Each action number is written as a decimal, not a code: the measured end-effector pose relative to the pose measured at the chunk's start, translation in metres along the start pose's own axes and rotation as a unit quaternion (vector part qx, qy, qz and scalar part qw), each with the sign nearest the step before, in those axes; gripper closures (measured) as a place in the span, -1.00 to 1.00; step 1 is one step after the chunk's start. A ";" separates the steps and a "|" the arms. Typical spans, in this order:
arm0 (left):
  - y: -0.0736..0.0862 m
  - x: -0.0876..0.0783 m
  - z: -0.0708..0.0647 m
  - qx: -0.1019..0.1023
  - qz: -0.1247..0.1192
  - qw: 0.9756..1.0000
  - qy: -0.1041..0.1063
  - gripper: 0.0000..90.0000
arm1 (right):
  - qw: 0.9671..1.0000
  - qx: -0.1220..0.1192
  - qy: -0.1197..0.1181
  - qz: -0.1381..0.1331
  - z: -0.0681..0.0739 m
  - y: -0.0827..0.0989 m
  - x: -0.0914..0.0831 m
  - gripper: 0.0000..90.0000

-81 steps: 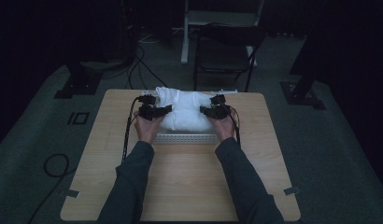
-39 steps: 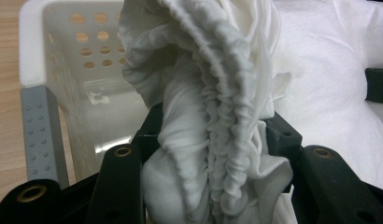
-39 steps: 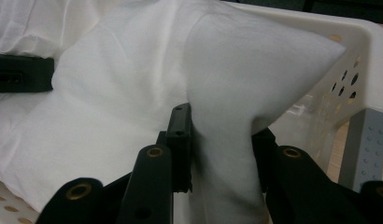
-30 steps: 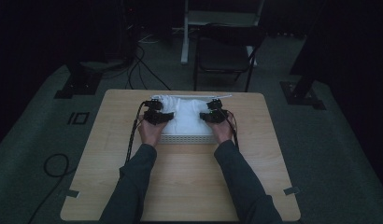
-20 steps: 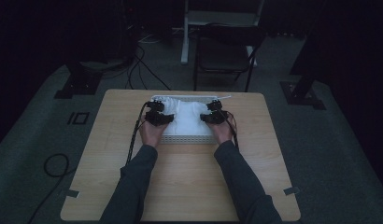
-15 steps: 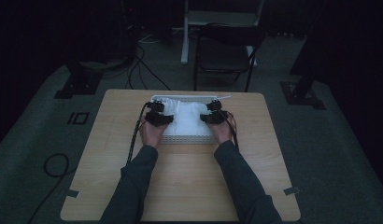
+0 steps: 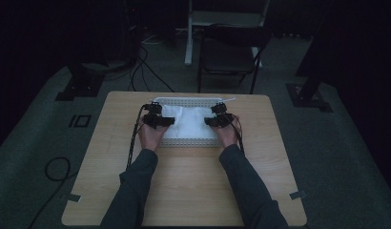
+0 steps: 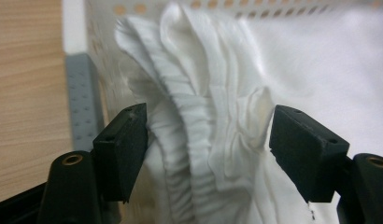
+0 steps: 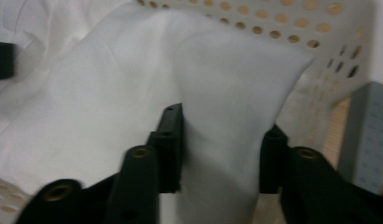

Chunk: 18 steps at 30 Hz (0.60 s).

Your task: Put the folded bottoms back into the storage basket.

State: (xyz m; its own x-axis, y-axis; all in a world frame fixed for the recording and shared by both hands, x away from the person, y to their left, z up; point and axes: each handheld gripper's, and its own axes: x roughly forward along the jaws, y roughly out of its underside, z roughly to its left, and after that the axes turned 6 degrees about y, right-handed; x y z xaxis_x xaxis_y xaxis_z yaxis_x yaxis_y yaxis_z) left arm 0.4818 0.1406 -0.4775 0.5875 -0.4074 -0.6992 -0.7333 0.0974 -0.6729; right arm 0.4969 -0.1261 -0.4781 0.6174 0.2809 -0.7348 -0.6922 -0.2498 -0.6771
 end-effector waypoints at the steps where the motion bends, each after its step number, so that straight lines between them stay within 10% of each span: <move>1: 0.001 -0.006 0.003 -0.004 -0.013 1.000 0.006 -0.38 | 1.000 0.008 -0.004 0.000 -0.002 0.000 -0.002 0.13; 18: 0.026 -0.045 0.007 0.008 -0.084 0.995 0.056 -0.40 | 0.997 -0.018 0.009 -0.077 -0.010 0.017 -0.057 -0.25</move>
State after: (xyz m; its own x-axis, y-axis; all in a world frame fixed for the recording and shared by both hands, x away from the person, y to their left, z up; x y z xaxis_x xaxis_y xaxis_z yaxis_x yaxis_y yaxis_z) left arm 0.4388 0.1682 -0.4654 0.6589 -0.5171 -0.5464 -0.6218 0.0345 -0.7824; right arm 0.4535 -0.1557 -0.4479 0.7225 0.3022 -0.6218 -0.5745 -0.2379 -0.7832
